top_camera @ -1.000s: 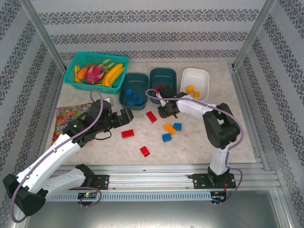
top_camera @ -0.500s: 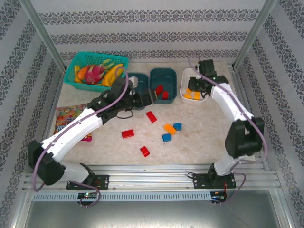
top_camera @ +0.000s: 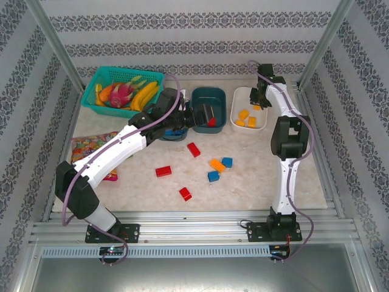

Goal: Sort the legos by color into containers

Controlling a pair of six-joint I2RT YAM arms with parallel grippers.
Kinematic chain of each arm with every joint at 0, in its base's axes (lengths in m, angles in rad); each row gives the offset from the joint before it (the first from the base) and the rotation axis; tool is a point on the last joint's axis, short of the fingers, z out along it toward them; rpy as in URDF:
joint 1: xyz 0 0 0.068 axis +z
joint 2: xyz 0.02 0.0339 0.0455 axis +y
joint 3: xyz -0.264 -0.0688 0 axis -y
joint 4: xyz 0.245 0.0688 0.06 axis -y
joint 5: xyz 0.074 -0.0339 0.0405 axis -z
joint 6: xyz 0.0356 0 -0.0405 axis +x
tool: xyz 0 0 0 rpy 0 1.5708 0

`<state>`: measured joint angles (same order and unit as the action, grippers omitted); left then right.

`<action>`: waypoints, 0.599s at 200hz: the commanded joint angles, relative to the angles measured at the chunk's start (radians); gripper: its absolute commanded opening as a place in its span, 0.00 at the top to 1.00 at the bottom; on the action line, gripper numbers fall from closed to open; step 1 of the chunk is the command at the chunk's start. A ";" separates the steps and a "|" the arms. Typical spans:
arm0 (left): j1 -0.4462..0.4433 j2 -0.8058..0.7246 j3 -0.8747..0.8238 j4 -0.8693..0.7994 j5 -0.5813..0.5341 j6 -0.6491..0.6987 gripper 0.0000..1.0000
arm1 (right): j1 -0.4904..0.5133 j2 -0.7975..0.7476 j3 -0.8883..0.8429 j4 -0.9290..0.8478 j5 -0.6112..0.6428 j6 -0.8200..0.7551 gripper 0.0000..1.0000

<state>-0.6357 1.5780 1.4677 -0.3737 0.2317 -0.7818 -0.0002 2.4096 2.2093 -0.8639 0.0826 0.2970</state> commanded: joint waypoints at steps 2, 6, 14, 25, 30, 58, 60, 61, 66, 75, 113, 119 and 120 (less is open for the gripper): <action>-0.014 -0.030 0.004 0.006 -0.018 0.027 0.00 | -0.003 0.049 0.068 -0.084 0.013 0.002 0.67; -0.014 -0.034 0.001 0.004 -0.022 0.027 0.00 | -0.001 0.053 0.071 -0.083 0.010 0.002 0.65; -0.015 -0.036 -0.004 -0.003 -0.029 0.025 0.00 | 0.000 0.060 0.075 -0.084 0.006 0.003 0.62; -0.015 -0.042 -0.012 -0.012 -0.039 0.024 0.00 | 0.003 0.063 0.080 -0.087 0.002 0.005 0.57; -0.015 -0.044 -0.015 -0.017 -0.042 0.022 0.00 | 0.006 0.061 0.082 -0.090 0.001 0.006 0.55; -0.014 -0.062 -0.034 -0.063 -0.072 0.022 0.00 | 0.027 0.015 0.084 -0.093 0.003 -0.001 0.41; -0.015 -0.064 -0.035 -0.066 -0.073 0.022 0.00 | 0.029 0.011 0.084 -0.093 0.003 -0.001 0.40; -0.015 -0.066 -0.037 -0.067 -0.073 0.023 0.00 | 0.030 0.008 0.083 -0.093 0.002 0.000 0.40; -0.015 -0.071 -0.042 -0.074 -0.077 0.021 0.00 | 0.033 -0.007 0.082 -0.093 0.000 0.001 0.39; -0.015 -0.079 -0.051 -0.094 -0.091 0.017 0.00 | 0.043 -0.039 0.080 -0.093 0.000 0.001 0.38; -0.013 -0.131 -0.097 -0.179 -0.148 -0.003 0.00 | 0.104 -0.288 -0.087 0.026 -0.033 0.007 0.38; -0.013 -0.137 -0.107 -0.187 -0.148 -0.001 0.00 | 0.120 -0.339 -0.142 0.063 -0.046 0.010 0.38; -0.013 -0.138 -0.109 -0.189 -0.147 -0.002 0.00 | 0.123 -0.350 -0.150 0.069 -0.047 0.011 0.38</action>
<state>-0.6357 1.4921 1.3914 -0.4793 0.1318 -0.7834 0.0696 2.3108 2.1773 -0.9043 0.0765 0.2935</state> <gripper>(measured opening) 0.999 0.617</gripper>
